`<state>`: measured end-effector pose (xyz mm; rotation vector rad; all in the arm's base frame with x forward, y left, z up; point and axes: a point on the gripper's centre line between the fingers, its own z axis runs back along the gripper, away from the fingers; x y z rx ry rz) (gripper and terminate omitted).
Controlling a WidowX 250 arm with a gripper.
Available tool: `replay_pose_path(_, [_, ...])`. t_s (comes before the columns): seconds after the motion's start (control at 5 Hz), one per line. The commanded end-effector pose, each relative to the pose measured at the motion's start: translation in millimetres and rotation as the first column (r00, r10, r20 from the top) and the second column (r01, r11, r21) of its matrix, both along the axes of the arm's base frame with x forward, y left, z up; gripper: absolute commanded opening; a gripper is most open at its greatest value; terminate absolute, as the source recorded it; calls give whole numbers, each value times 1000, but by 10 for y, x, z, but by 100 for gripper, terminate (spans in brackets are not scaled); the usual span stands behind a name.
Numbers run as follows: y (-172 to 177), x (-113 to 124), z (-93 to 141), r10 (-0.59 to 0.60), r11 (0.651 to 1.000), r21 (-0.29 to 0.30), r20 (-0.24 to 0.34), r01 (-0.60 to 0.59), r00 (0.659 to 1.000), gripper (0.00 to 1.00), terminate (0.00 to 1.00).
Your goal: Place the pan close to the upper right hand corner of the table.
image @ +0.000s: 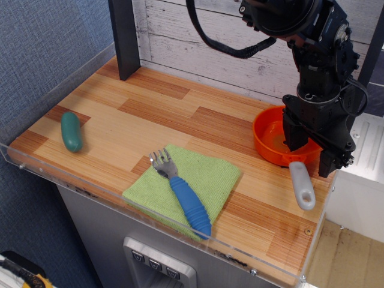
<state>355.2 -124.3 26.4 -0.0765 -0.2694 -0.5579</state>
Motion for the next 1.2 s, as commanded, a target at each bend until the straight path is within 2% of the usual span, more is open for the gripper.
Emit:
replay_pose_path(0.0, [111, -76, 616, 46, 999, 13, 94, -47, 995, 100, 0])
replay_pose_path(0.2, [262, -224, 832, 150, 983, 94, 95, -159, 984, 100, 0])
replay_pose_path(0.4, [593, -364, 920, 295, 951, 83, 30, -296, 955, 100, 0])
replay_pose_path(0.6, [880, -393, 861, 350, 934, 77, 18, -350, 937, 100, 0])
replay_pose_path(0.8, [1165, -491, 824, 396, 913, 101, 19, -396, 918, 100, 0])
replay_pose_path(1.0, [1487, -765, 829, 469, 878, 103, 1, -467, 883, 100, 0])
